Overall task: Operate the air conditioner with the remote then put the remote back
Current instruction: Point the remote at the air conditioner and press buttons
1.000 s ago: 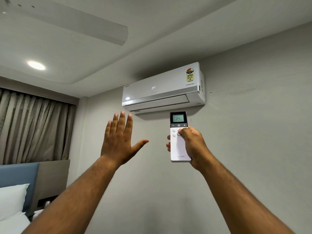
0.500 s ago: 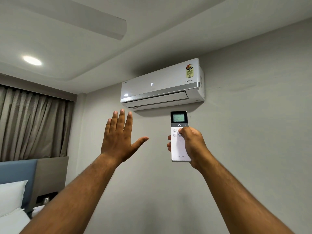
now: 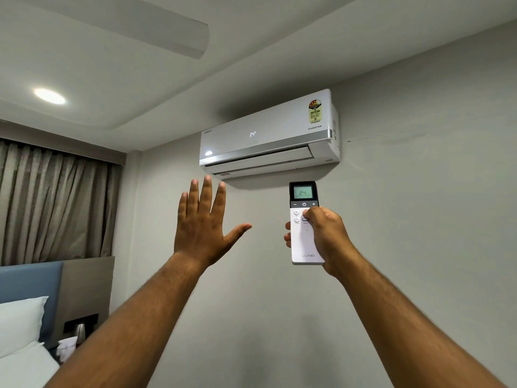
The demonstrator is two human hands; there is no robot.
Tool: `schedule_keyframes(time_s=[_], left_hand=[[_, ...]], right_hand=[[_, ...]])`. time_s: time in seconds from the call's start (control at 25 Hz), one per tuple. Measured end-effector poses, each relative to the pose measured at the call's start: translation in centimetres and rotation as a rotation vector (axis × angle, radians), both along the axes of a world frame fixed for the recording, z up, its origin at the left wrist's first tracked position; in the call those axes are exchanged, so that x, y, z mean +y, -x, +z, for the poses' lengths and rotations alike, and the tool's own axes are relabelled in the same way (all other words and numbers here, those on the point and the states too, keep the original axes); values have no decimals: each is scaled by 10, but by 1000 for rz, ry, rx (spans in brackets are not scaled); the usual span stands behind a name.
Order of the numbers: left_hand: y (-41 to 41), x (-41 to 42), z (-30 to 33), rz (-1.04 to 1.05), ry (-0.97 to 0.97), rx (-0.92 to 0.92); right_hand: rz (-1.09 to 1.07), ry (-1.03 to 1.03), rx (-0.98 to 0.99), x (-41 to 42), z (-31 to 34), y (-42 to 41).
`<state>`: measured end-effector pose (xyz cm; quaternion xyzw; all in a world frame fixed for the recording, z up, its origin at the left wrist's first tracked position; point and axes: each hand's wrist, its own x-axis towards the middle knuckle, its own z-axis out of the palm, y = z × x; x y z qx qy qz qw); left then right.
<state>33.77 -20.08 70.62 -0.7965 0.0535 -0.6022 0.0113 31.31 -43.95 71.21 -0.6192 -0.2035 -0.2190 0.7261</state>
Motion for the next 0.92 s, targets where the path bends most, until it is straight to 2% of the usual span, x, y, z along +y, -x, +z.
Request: schedule_keyframes(time_s=[0.92], left_hand=[[9, -5, -1, 54, 36, -19]], right_hand=[[0, -1, -21, 2, 1, 6]])
